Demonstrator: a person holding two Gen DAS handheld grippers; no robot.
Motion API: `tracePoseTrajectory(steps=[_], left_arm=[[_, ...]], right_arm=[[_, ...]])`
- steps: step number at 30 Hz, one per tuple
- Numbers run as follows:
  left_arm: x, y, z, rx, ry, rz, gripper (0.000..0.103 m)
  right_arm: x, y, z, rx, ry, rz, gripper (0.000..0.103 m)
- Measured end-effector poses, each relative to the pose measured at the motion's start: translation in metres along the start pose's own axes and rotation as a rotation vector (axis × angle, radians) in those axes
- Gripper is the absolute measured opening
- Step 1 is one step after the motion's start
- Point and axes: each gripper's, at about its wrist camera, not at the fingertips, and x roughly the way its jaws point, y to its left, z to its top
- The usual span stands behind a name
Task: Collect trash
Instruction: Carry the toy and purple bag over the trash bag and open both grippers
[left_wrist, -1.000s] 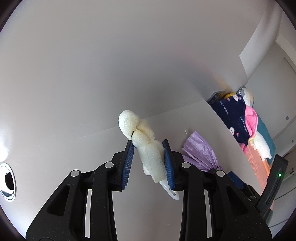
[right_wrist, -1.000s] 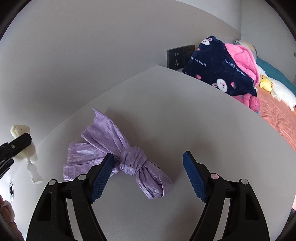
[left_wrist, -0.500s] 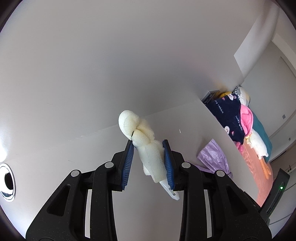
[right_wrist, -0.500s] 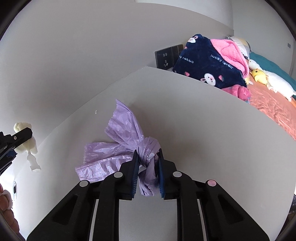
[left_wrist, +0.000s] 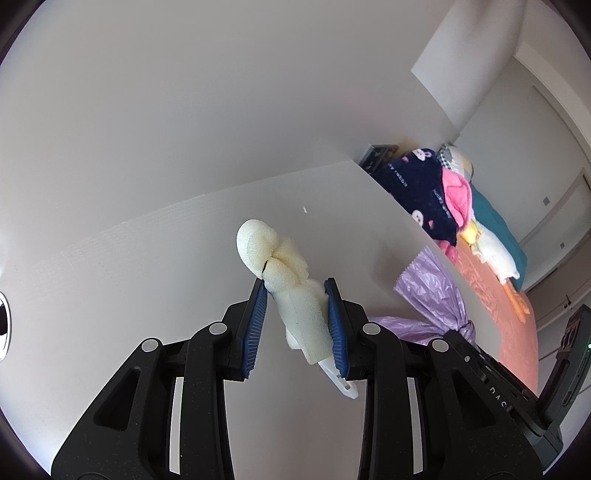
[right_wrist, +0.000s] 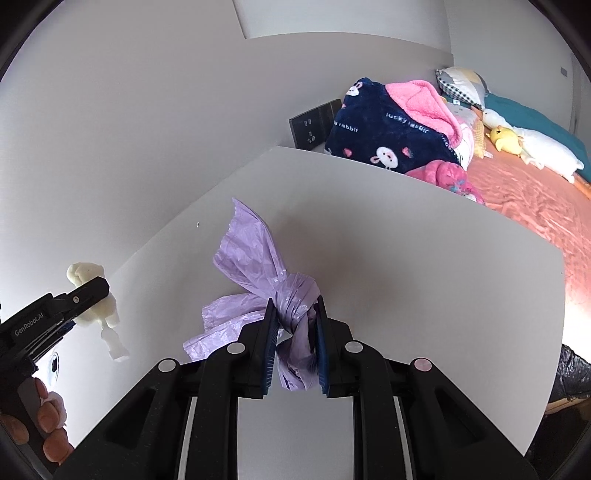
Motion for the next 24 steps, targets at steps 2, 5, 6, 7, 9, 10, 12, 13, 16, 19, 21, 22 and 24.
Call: tracePoseTrajectory(steps=[2, 5, 6, 7, 9, 10, 12, 13, 16, 19, 21, 22, 24], left_arm=[[-0.003, -0.008, -0.006, 0.017, 0.004, -0.011, 0.031], [-0.008, -0.020, -0.014, 0.044, 0.012, -0.023, 0.031], [-0.010, -0.024, -0.015, 0.051, 0.013, -0.028, 0.031], [-0.012, -0.028, -0.017, 0.060, 0.013, -0.034, 0.031], [-0.018, -0.037, -0.020, 0.079, 0.010, -0.045, 0.031], [-0.021, -0.041, -0.022, 0.088, 0.007, -0.051, 0.031], [-0.026, -0.050, -0.025, 0.109, 0.007, -0.070, 0.031], [-0.028, -0.055, -0.027, 0.121, 0.008, -0.080, 0.031], [-0.034, -0.068, -0.034, 0.157, 0.009, -0.094, 0.031], [-0.043, -0.077, -0.042, 0.176, 0.012, -0.113, 0.031], [-0.046, -0.085, -0.046, 0.187, 0.018, -0.129, 0.031], [-0.047, -0.088, -0.047, 0.192, 0.022, -0.139, 0.031], [-0.051, -0.095, -0.051, 0.204, 0.028, -0.156, 0.031]], right_arm=[[-0.009, -0.005, -0.004, 0.007, -0.005, -0.003, 0.020], [-0.022, -0.014, -0.008, 0.023, -0.017, -0.009, 0.020], [-0.026, -0.017, -0.009, 0.031, -0.021, -0.011, 0.020], [-0.031, -0.021, -0.011, 0.039, -0.026, -0.012, 0.020], [-0.041, -0.027, -0.014, 0.047, -0.034, -0.016, 0.020], [-0.046, -0.029, -0.015, 0.048, -0.040, -0.022, 0.020], [-0.056, -0.033, -0.019, 0.048, -0.054, -0.031, 0.020], [-0.061, -0.035, -0.021, 0.046, -0.060, -0.037, 0.020], [-0.074, -0.042, -0.026, 0.052, -0.071, -0.050, 0.020], [-0.087, -0.048, -0.031, 0.059, -0.084, -0.061, 0.020], [-0.096, -0.051, -0.034, 0.060, -0.094, -0.072, 0.020], [-0.101, -0.053, -0.036, 0.062, -0.100, -0.077, 0.020], [-0.109, -0.058, -0.039, 0.068, -0.111, -0.089, 0.020]])
